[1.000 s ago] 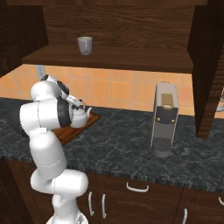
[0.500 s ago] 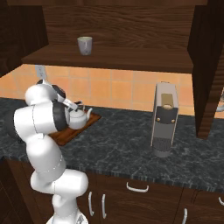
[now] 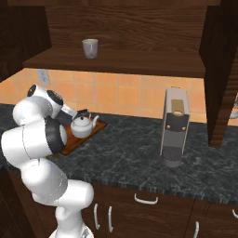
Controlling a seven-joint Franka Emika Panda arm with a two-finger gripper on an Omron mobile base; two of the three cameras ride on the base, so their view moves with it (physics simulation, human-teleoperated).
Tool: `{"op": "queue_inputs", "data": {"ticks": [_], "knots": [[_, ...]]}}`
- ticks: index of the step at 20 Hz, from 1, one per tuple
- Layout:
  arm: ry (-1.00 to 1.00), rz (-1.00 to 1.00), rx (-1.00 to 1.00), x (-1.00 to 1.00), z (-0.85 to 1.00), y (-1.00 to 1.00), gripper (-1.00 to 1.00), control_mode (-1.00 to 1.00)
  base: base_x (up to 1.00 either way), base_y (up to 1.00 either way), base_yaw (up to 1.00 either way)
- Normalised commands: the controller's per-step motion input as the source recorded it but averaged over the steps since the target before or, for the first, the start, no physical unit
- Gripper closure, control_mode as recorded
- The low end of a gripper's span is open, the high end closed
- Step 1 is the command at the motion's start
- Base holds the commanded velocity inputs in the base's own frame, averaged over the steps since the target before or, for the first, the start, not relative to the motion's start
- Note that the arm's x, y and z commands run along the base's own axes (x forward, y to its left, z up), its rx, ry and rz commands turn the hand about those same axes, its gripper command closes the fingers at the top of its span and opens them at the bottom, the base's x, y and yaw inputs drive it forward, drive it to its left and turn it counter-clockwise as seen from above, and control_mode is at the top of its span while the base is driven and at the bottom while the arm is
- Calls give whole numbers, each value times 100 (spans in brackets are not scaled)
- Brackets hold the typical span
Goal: Pick the kettle from the counter and place it on the tray. Then pick the mug from the cabinet and place it on the tray. Then close the cabinet doors.
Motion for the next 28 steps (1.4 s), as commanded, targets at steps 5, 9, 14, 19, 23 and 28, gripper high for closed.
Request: {"op": "queue_inputs", "data": {"ticks": [5, 9, 14, 19, 23, 28], "knots": [[0, -1, 8, -54, 60, -1, -100, -100, 0, 0, 0], [-2, -17, 14, -65, 47, 0, -100, -100, 0, 0, 0], [-5, -42, 22, -76, 36, 0, -100, -100, 0, 0, 0], [-13, -60, 25, -73, 29, 0, -100, -100, 0, 0, 0], [-14, -71, 22, -61, 34, 1, -100, -100, 0, 0, 0], [-18, -62, 24, -53, 41, 0, -100, -100, 0, 0, 0]]}}
